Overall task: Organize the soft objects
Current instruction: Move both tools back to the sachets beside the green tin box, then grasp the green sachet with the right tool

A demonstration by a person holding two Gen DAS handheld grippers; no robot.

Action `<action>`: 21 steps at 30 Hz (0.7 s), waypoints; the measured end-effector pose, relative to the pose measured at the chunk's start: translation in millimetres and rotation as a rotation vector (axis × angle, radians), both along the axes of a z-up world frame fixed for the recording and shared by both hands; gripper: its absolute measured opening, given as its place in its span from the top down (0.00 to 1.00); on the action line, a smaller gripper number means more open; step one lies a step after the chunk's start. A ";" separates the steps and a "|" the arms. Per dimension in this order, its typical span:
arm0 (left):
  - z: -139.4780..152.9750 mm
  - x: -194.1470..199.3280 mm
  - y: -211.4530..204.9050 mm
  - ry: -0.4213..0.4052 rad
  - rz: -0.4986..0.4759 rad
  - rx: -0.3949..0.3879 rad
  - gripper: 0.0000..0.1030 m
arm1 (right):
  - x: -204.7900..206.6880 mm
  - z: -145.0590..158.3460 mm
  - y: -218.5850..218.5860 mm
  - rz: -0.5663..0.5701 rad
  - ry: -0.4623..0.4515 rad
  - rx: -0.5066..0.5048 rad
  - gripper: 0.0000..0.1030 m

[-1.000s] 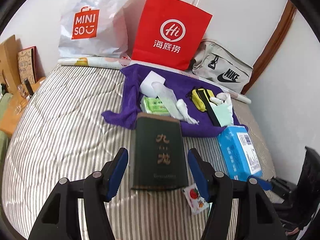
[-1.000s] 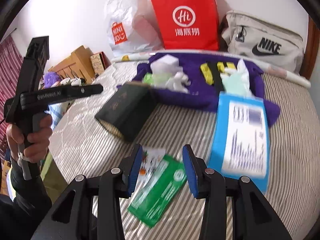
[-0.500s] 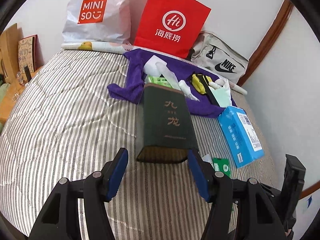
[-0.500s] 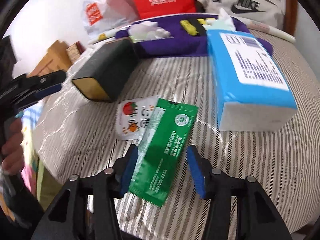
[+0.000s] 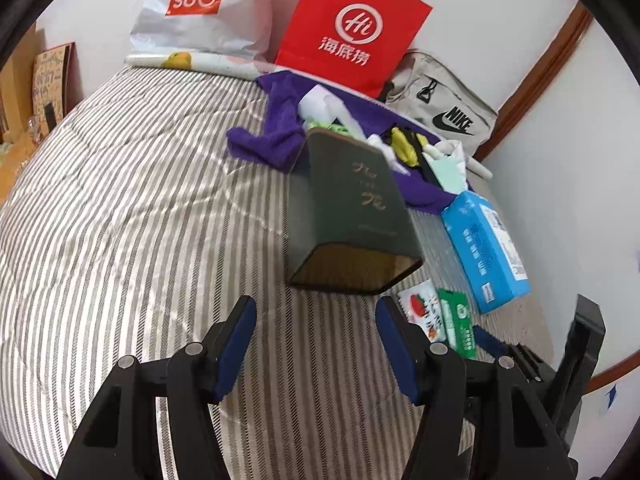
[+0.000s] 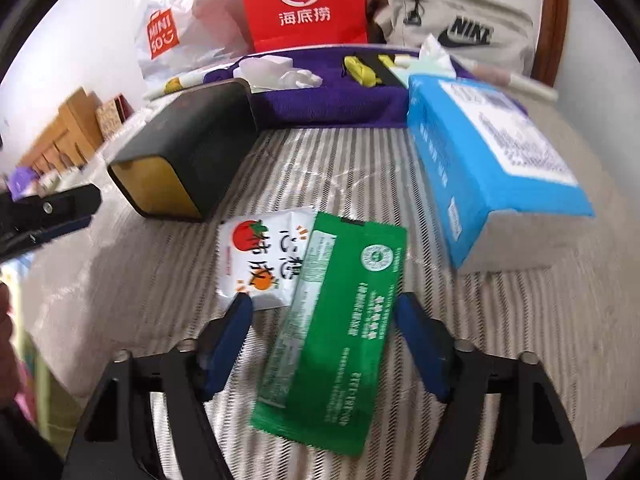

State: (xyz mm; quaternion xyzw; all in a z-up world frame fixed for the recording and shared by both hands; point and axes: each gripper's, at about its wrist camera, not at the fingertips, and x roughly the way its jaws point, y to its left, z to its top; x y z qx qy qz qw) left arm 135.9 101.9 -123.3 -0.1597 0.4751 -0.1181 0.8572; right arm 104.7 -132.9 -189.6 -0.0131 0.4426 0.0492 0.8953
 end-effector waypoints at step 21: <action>-19.0 1.0 -85.8 0.063 -0.067 0.043 0.42 | -44.4 26.9 -69.7 0.160 -0.058 0.033 0.73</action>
